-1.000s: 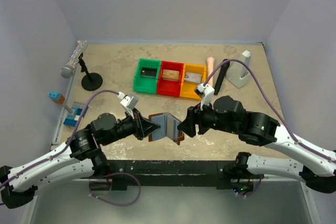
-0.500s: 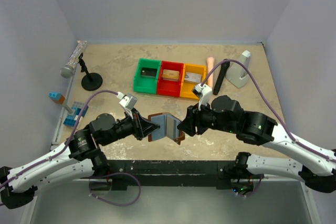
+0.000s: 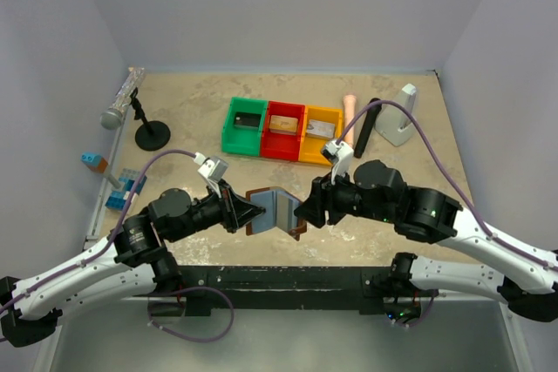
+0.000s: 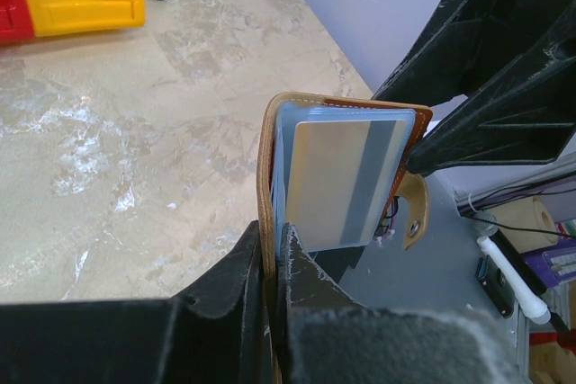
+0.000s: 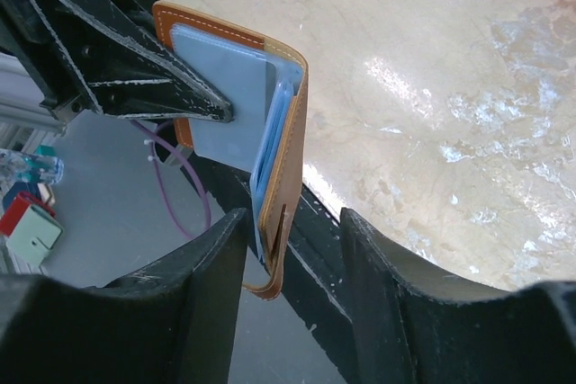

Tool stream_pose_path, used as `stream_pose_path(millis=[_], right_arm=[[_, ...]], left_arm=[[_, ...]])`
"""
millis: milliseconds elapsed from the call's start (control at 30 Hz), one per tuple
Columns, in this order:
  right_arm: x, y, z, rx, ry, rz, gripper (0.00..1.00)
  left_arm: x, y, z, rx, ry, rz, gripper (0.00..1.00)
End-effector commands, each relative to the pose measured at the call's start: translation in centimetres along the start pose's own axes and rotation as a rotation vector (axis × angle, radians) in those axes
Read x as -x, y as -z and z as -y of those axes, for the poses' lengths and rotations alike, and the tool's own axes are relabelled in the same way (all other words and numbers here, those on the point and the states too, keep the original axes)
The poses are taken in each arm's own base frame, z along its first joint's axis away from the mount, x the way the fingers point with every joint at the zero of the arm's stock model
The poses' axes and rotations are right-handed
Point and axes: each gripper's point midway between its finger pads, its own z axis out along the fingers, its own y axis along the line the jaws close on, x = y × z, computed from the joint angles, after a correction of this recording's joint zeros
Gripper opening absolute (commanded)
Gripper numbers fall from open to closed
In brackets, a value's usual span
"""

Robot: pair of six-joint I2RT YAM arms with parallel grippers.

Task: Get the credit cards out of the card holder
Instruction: Remove the credit card from the card holder.

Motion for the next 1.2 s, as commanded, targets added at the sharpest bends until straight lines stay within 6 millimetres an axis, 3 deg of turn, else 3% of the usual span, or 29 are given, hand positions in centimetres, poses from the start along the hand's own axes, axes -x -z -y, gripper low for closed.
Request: stream_pose_path(millis=[0,233,500,1000,1100,1167], right_arm=[[1.33,0.64,-0.85,0.047,0.002,0.064,0.47],[1.35,0.59,-1.07,0.060,0.006,0.065,0.36],[1.39,0.40,-1.11,0.060,0.003,0.064,0.47],[0.80,-0.19,-1.11,0.053,0.000,0.021,0.31],[1.01,0.07,-1.37,0.068,0.006,0.035,0.31],[1.18,0.29,-1.51,0.079,0.005,0.046,0.37]], left_arm=[[2.34,0.36,2.16,-0.076,0.003,0.075,0.00],[2.41,0.33,2.22,-0.077,0.005,0.077,0.00],[2.64,0.38,2.41,-0.082,0.006,0.083,0.00],[2.72,0.52,2.67,-0.095,0.012,0.086,0.00],[2.69,0.52,2.52,-0.090,0.009,0.087,0.00],[2.58,0.47,2.36,-0.084,0.008,0.085,0.00]])
